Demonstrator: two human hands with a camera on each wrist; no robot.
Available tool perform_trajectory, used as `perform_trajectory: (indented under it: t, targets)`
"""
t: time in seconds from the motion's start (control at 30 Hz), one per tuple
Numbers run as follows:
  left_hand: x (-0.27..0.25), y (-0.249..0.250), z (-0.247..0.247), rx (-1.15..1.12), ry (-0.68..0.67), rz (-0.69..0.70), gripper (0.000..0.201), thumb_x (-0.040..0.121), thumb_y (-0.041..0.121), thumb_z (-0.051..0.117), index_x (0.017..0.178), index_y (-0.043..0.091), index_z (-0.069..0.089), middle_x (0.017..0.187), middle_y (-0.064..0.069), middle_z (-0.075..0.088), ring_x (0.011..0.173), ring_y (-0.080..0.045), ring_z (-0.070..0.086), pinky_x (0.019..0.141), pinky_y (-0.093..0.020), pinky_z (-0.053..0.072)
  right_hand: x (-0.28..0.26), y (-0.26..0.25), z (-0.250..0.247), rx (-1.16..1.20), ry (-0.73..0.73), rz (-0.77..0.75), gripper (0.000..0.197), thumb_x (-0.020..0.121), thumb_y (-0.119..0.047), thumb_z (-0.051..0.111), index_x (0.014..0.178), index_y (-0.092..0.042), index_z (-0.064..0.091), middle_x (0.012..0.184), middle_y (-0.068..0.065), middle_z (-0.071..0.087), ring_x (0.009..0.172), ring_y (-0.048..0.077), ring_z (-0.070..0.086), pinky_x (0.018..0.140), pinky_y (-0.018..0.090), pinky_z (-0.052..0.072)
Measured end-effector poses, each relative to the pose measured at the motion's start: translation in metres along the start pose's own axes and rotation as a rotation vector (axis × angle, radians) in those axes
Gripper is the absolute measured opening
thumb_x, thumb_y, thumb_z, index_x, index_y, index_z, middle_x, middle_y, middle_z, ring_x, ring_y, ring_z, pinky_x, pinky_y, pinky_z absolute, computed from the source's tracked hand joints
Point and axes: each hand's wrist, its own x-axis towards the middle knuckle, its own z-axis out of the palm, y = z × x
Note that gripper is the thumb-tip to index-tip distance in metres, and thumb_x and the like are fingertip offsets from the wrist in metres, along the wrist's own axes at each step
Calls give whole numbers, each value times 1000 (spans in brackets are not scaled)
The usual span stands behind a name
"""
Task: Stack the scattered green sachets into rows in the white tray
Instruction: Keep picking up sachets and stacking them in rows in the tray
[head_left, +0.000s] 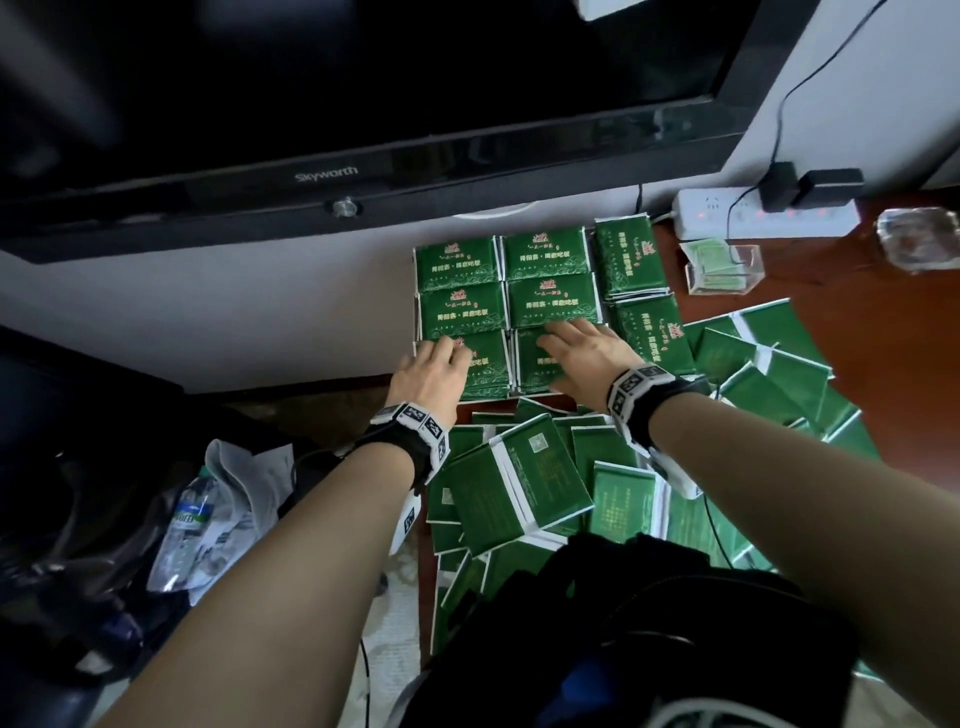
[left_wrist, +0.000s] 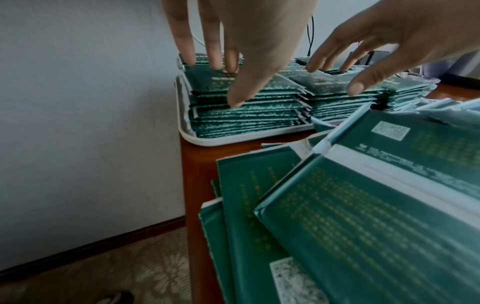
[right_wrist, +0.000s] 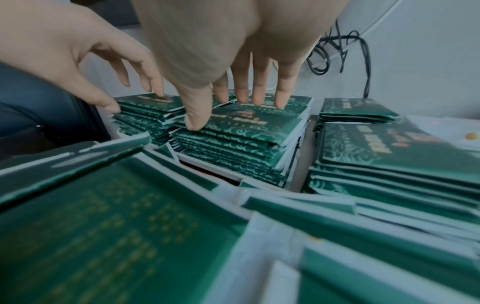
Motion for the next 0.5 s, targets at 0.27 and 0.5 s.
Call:
perform_trajectory:
  t: [0.27, 0.5]
  targets:
    - [1, 59, -27, -6, 14, 161, 54, 83, 10, 66, 134, 17, 48, 129, -2, 50, 116, -22, 51, 101, -38, 44, -59, 26, -7, 71, 85, 147, 46, 91, -11, 52, 136, -17, 50, 136, 3, 51, 126, 25, 42, 101, 40, 39]
    - [-10, 164, -38, -40, -21, 327, 30, 90, 12, 55, 120, 20, 55, 120, 1, 55, 98, -24, 60, 79, -38, 54, -171, 74, 28, 161, 62, 392, 35, 86, -10, 53, 121, -14, 59, 121, 5, 56, 115, 27, 47, 89, 38, 46]
